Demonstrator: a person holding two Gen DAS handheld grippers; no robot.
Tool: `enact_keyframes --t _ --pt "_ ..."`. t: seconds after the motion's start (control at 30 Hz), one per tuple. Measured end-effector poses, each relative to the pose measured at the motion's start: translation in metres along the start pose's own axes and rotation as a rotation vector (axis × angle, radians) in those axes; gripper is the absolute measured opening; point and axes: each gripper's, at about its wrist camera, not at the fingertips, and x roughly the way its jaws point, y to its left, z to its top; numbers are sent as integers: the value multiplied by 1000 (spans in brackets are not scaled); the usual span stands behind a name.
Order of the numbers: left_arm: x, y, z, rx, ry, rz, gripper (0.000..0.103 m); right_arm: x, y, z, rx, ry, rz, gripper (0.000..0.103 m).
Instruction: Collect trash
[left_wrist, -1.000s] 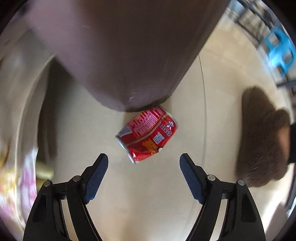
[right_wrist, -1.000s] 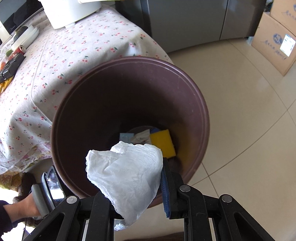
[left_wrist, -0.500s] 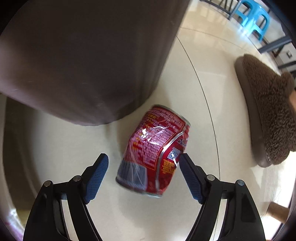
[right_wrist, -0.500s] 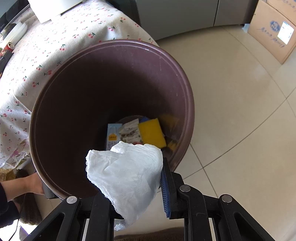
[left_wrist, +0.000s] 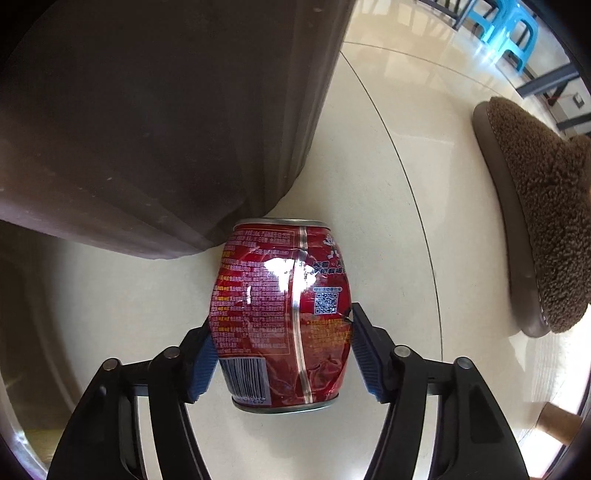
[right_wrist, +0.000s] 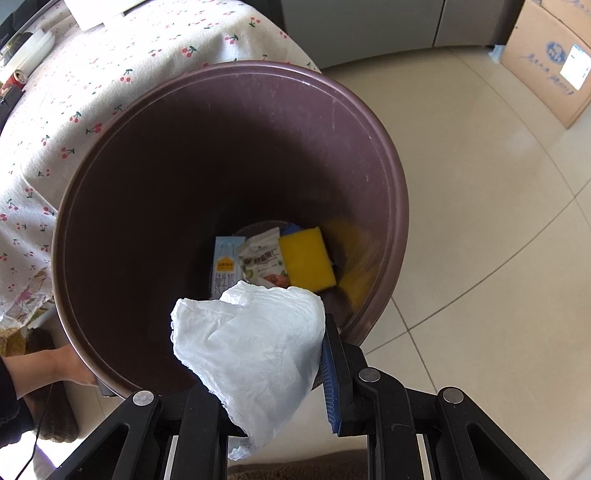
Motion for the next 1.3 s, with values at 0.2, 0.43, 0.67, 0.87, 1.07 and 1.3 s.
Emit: enact_keyframes --t 0.2,0.43,0.67,0.87,1.07,1.3 --pt "-16 9 -15 -110 -23 -7 67 0 2 0 -4 -4 -8 22" --pt "-63 16 -22 -202 -50 -7 66 -14 5 3 -2 -39 -13 22" --pt "-164 9 -23 -191 -125 49 66 -31 21 11 -11 -83 2 22" --pt "-270 -4 -8 -237 -277 112 67 -42 33 17 -7 -114 8 22" --pt "-340 -2 22 -346 -377 143 67 -52 37 18 26 -138 36 40" --pt "-371 34 62 -444 -397 146 67 -72 33 17 73 -194 62 67"
